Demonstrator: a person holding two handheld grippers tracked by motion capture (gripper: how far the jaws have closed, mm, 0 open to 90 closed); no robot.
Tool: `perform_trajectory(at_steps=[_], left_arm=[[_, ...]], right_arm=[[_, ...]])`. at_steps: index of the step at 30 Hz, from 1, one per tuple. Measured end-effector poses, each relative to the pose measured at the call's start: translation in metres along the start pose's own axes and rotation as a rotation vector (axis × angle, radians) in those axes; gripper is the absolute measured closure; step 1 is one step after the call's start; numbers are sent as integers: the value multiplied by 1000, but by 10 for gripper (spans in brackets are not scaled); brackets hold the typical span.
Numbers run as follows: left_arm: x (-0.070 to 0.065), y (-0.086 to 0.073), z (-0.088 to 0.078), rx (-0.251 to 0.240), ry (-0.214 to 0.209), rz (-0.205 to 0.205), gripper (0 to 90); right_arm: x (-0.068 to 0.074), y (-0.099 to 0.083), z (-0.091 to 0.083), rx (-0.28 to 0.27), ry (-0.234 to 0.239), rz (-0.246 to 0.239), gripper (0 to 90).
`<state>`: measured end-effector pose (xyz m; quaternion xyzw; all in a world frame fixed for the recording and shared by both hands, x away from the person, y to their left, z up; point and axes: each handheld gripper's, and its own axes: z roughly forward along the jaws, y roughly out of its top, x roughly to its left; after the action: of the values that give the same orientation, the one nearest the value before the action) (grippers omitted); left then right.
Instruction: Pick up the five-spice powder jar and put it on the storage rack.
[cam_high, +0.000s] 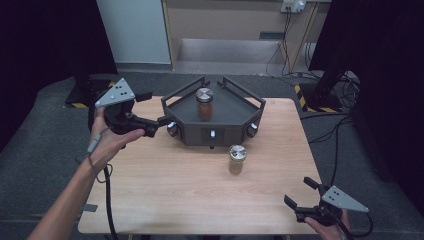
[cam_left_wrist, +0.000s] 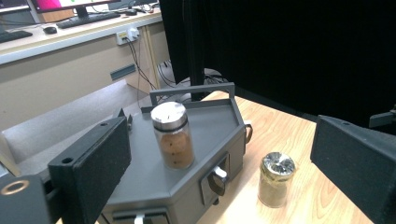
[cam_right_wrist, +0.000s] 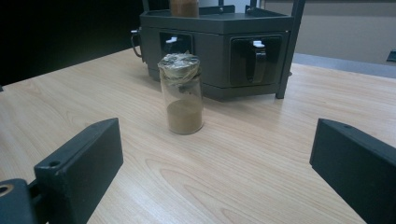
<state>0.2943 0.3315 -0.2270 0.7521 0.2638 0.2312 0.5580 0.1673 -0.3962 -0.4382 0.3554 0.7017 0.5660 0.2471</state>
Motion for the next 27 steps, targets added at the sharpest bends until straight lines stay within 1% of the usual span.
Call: perform_trajectory(at_steps=[1, 2, 3, 4, 5, 6, 7, 9, 10, 15, 17, 18, 21, 24, 27], left_arm=[[1, -14, -4, -27, -1, -13, 42], [0, -22, -6, -45, 6, -12, 44], [0, -30, -8, -58, 10, -14, 52], [2, -40, -10, -67, 4, -26, 54], [2, -40, -10, -67, 4, -26, 51], [3, -48, -11, -74, 3, -36, 51], [3, -58, -12, -75, 9, -41, 52], [4, -69, -14, -80, 11, -54, 48], [5, -75, -15, -79, 4, -58, 48], [5, -101, -24, -59, 20, -54, 48], [7, -117, -29, -69, 20, -82, 48], [8, -124, -32, -63, 30, -97, 48], [10, -139, -38, -53, 49, -124, 47], [6, -157, -44, -50, 85, -145, 47], [3, -171, -49, -48, 102, -168, 48]], right_arm=[[0, 0, 0, 1, 0, 0, 31], [0, 0, 0, 2, -1, -1, 31], [0, 0, 0, 2, 0, -2, 31], [0, 0, 1, 3, -1, -2, 32], [0, 0, 1, 3, -1, -2, 32], [0, 1, 1, 4, -1, -4, 32], [1, 0, 0, 3, -2, -4, 32], [0, 0, 0, 2, -2, -4, 32], [1, 0, 0, 2, -3, -5, 32], [1, 1, 0, 2, -3, -7, 33], [1, 1, 0, 2, -4, -7, 33], [1, 0, 0, 2, -3, -7, 33], [0, 1, 1, 4, -1, -6, 33], [1, 1, 1, 4, -2, -8, 34], [1, 1, 1, 5, -5, -6, 35]])
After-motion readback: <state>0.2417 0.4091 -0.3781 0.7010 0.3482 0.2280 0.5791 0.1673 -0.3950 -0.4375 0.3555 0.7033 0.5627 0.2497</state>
